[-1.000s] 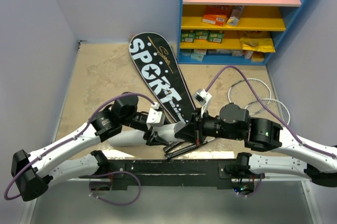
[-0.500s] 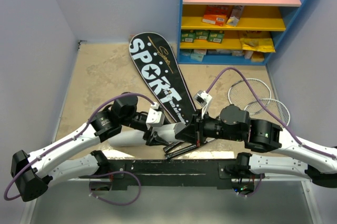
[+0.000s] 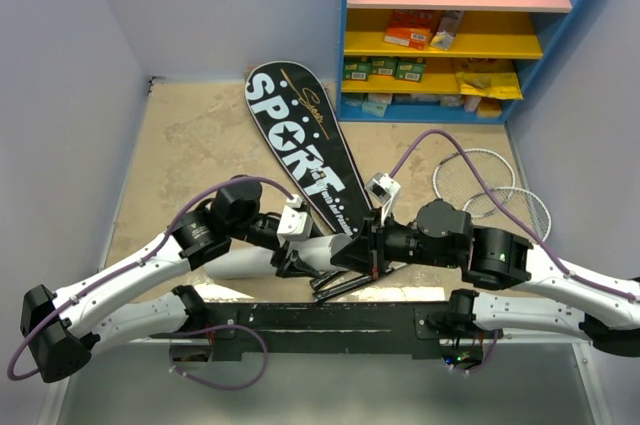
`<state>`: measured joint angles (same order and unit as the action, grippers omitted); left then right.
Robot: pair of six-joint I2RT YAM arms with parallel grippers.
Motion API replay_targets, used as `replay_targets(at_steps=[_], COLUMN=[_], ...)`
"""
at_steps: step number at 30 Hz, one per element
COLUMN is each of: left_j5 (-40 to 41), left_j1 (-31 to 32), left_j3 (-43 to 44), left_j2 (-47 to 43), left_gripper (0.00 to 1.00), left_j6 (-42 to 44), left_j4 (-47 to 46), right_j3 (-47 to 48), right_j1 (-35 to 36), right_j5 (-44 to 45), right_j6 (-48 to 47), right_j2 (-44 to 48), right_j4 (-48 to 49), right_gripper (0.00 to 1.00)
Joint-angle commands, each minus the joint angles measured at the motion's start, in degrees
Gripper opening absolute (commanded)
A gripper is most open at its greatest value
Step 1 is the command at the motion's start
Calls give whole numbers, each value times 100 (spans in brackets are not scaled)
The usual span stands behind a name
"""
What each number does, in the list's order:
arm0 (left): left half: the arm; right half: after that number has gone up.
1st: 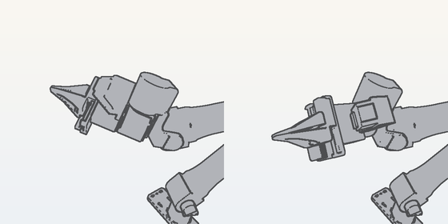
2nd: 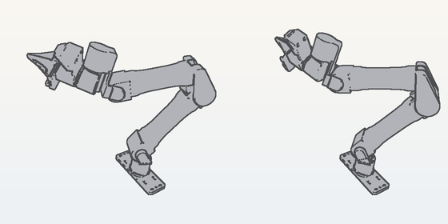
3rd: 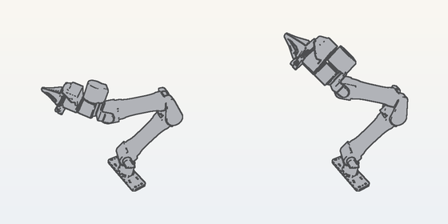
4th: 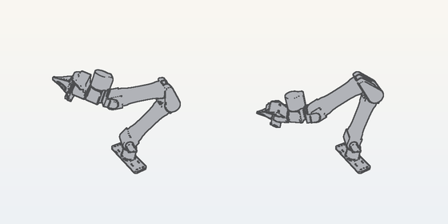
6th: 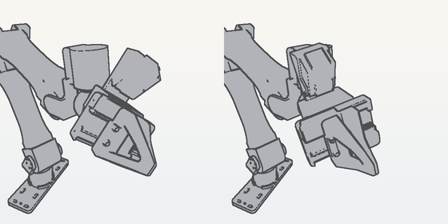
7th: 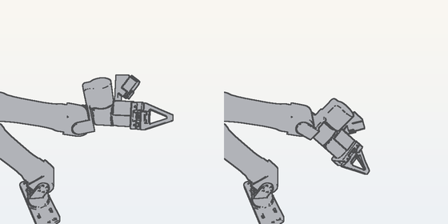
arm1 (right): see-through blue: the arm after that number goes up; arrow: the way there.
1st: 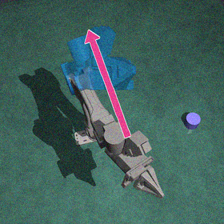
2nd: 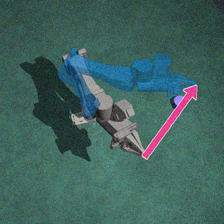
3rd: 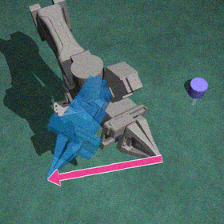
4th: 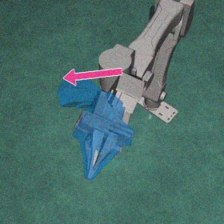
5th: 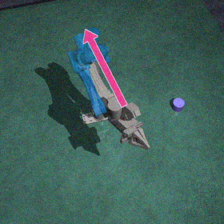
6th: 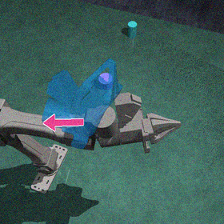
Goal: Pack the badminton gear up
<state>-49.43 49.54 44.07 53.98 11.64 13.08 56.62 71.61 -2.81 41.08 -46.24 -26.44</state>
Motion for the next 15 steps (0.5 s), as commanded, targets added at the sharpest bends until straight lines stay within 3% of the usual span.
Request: replay_targets(at_steps=[1, 11, 15], left_j5=[-146, -120, -102], left_j1=[12, 21, 12], left_j3=[-13, -13, -4], left_j2=[-89, -133, -142], left_gripper=[0, 0, 0], left_j6=[5, 14, 14], left_j4=[-421, -412, -420], right_j3=[-107, -274, -397], right_j1=[10, 19, 11], right_j5=[-246, -405, -484], right_j6=[75, 155, 225], right_j2=[-105, -113, -122], right_j4=[446, 762, 973], right_gripper=[0, 0, 8])
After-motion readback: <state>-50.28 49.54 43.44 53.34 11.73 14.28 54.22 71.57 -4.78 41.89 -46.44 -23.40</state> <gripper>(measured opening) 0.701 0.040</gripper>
